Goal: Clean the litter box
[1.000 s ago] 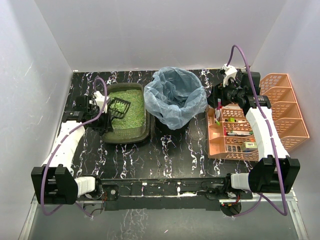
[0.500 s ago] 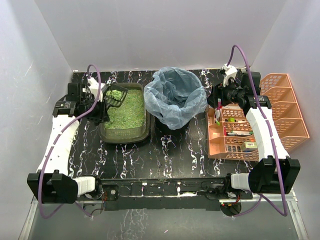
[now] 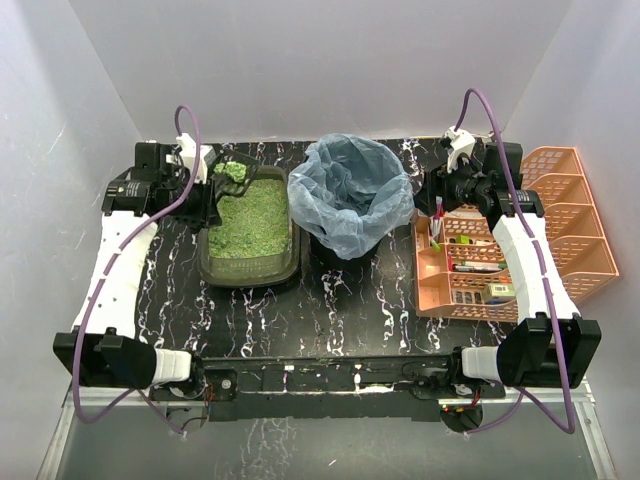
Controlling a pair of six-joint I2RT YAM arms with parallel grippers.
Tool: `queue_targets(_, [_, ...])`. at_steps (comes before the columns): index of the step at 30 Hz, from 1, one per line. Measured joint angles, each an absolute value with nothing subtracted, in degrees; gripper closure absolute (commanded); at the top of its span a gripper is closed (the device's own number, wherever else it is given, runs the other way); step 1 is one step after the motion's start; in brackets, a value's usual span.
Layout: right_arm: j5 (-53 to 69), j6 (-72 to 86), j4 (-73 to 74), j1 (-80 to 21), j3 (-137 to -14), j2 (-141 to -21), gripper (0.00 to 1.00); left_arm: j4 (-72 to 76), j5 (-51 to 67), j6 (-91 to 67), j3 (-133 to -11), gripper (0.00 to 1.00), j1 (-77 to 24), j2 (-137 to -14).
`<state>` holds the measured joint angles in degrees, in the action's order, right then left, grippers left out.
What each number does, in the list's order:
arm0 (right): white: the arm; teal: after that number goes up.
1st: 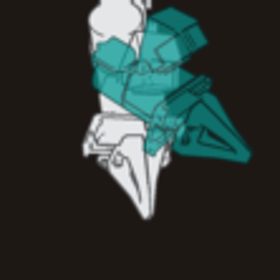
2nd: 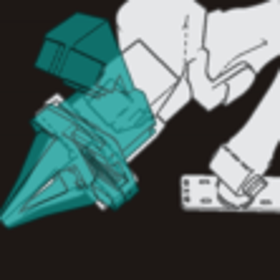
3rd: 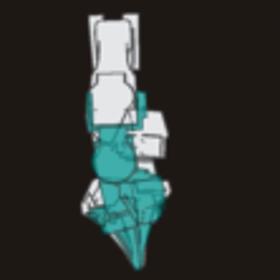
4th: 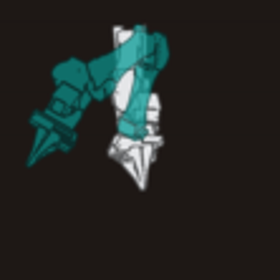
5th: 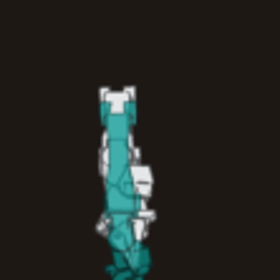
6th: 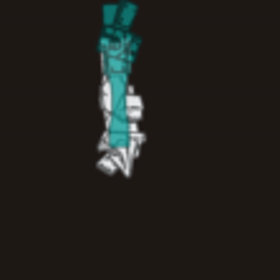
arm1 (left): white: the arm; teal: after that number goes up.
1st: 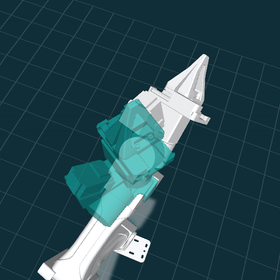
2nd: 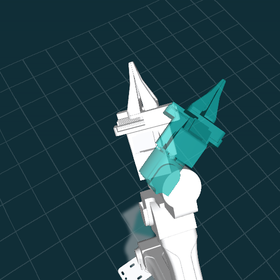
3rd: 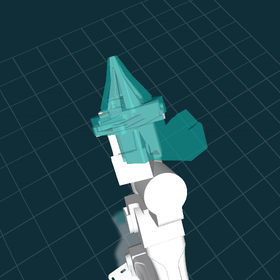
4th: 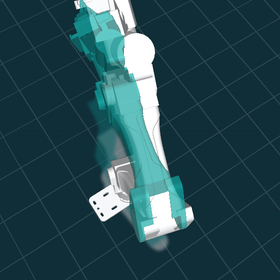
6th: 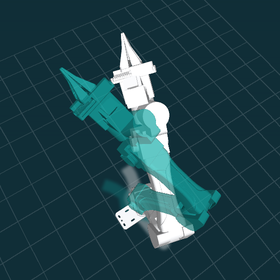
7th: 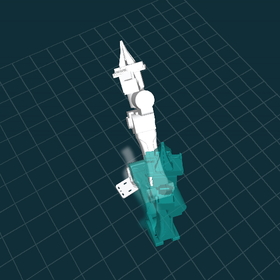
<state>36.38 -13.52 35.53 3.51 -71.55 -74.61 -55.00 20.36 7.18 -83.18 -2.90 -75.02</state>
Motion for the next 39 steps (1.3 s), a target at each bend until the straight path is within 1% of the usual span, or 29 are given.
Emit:
queue_targets(6, [36.23,-13.52,35.77,3.51,-71.55,-74.61,0.31,-56.51,19.94,5.69,-89.25,1.00,-5.85,-77.58])
queue_targets(14, [35.73,-13.56,35.86,3.51,-71.55,-74.08,0.31,-58.28,18.39,3.53,-100.60,1.00,-11.79,-84.49])
queue_targets(20, [35.31,-13.58,35.94,3.51,-71.55,-73.41,0.31,-59.00,16.69,2.94,-108.84,1.00,-17.41,-89.47])
queue_targets(26, [34.41,-13.61,36.12,3.51,-71.55,-72.75,0.31,-59.07,13.67,3.40,-112.73,1.00,-24.60,-92.40])
queue_targets(33, [33.74,-13.65,36.34,3.55,-71.55,-71.64,0.31,-59.18,4.56,6.79,-116.71,1.00,-34.02,-99.11])
queue_targets(39, [33.12,-13.65,36.34,3.79,-71.53,-70.76,0.31,-58.26,-8.43,11.66,-117.27,1.00,-39.62,-100.75])
